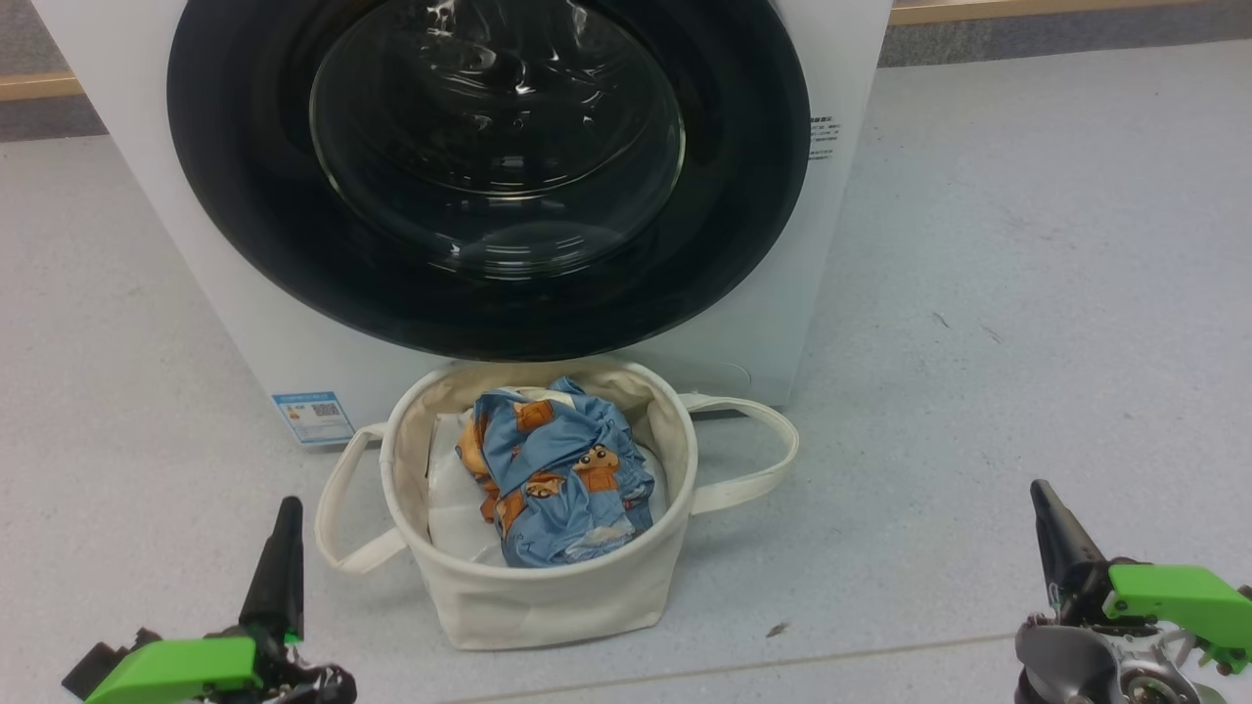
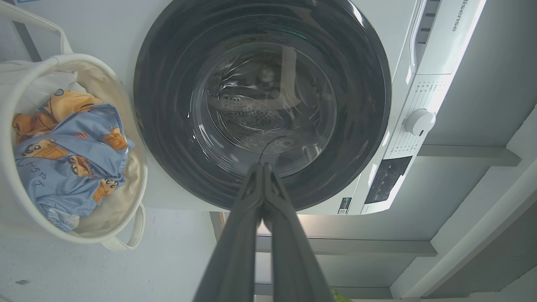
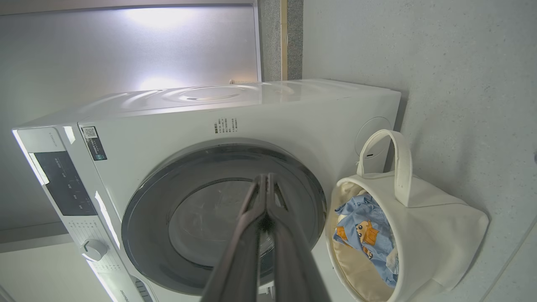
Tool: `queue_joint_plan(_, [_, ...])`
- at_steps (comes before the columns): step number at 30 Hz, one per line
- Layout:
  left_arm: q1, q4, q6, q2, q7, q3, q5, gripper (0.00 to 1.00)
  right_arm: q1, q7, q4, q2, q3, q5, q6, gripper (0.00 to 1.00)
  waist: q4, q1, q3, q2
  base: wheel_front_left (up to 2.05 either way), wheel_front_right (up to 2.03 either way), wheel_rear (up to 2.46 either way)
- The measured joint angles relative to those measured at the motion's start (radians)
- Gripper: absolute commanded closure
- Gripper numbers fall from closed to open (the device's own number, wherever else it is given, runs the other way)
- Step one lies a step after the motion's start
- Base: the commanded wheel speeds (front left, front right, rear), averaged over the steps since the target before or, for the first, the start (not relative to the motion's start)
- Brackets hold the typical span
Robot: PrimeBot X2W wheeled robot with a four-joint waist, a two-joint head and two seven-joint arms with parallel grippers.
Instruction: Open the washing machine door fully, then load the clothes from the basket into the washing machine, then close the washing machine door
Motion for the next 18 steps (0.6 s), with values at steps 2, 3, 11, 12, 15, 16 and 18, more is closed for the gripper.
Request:
queue_joint_plan(2, [0.0,0.0,0.0,0.0,0.0,0.0,0.0,1.0,0.0,0.0,0.0,0.0,0.0,0.0,0.0,1.0,0.0,0.0,0.0,0.0,0.0,0.0,0.0])
queue_joint_plan(3, [0.0,0.0,0.0,0.0,0.0,0.0,0.0,1.0,0.0,0.0,0.0,0.0,0.0,0.0,0.0,1.0,0.0,0.0,0.0,0.0,0.0,0.0,0.0])
queue_joint_plan(11, [0.0,0.0,0.0,0.0,0.0,0.0,0.0,1.0,0.0,0.0,0.0,0.0,0.0,0.0,0.0,1.0,0.0,0.0,0.0,0.0,0.0,0.0,0.0])
queue_joint_plan(12, [0.0,0.0,0.0,0.0,0.0,0.0,0.0,1.0,0.0,0.0,0.0,0.0,0.0,0.0,0.0,1.0,0.0,0.0,0.0,0.0,0.0,0.0,0.0])
queue_joint_plan(15, [0.0,0.0,0.0,0.0,0.0,0.0,0.0,1.0,0.0,0.0,0.0,0.0,0.0,0.0,0.0,1.0,0.0,0.0,0.0,0.0,0.0,0.0,0.0])
queue_joint_plan(16, [0.0,0.0,0.0,0.0,0.0,0.0,0.0,1.0,0.0,0.0,0.0,0.0,0.0,0.0,0.0,1.0,0.0,0.0,0.0,0.0,0.0,0.0,0.0])
queue_joint_plan(18, [0.0,0.0,0.0,0.0,0.0,0.0,0.0,1.0,0.0,0.0,0.0,0.0,-0.001,0.0,0.0,1.0,0.0,0.0,0.0,0.0,0.0,0.0,0.0])
